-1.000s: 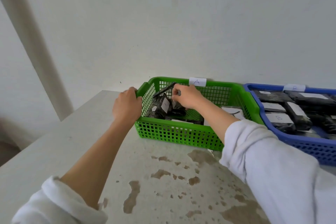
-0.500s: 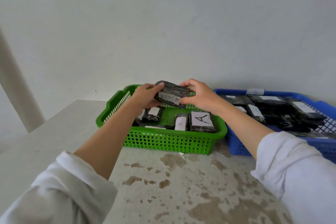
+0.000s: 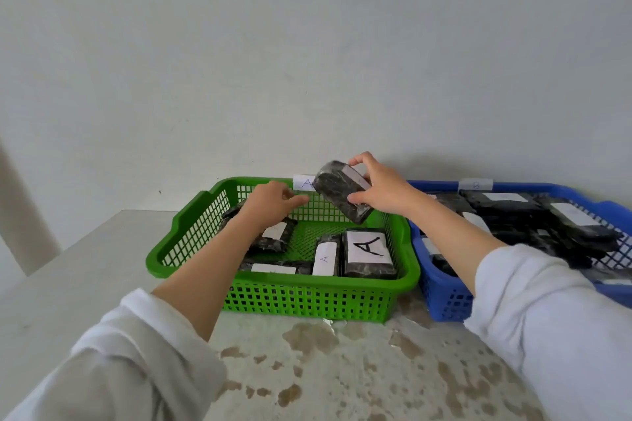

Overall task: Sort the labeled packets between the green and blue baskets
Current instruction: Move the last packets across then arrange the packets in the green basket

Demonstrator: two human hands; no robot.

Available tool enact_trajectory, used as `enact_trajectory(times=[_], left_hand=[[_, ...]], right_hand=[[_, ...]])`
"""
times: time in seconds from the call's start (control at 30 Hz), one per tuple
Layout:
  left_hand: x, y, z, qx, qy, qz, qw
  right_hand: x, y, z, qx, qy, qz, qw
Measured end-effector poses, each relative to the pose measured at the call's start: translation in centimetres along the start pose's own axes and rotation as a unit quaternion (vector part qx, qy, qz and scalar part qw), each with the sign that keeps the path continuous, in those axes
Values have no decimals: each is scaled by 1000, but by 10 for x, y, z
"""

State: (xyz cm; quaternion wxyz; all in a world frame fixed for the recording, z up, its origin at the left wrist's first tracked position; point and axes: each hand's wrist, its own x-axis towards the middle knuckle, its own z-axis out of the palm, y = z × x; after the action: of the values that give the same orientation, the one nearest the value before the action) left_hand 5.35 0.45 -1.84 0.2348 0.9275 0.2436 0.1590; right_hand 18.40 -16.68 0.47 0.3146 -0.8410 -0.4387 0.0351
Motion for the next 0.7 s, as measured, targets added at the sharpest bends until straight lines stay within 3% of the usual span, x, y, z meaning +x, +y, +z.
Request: enact_trajectory(times=[0.1, 0.17, 0.33, 0.47, 0.7], left_hand=[[7, -19, 0, 217, -72, -9, 973], [8, -27, 3, 276, -120, -24, 953], [11, -33, 8, 216, -152, -61, 963], [14, -33, 11, 136, -177, -108, 969], [15, -39, 11, -5, -154, -138, 978]], right_hand=[[20, 7, 10, -122, -72, -29, 989], [31, 10, 13, -195, -120, -27, 973], [43, 14, 16, -277, -171, -42, 945], [42, 19, 18, -245, -161, -30, 956], [40, 17, 19, -248, -169, -33, 953]])
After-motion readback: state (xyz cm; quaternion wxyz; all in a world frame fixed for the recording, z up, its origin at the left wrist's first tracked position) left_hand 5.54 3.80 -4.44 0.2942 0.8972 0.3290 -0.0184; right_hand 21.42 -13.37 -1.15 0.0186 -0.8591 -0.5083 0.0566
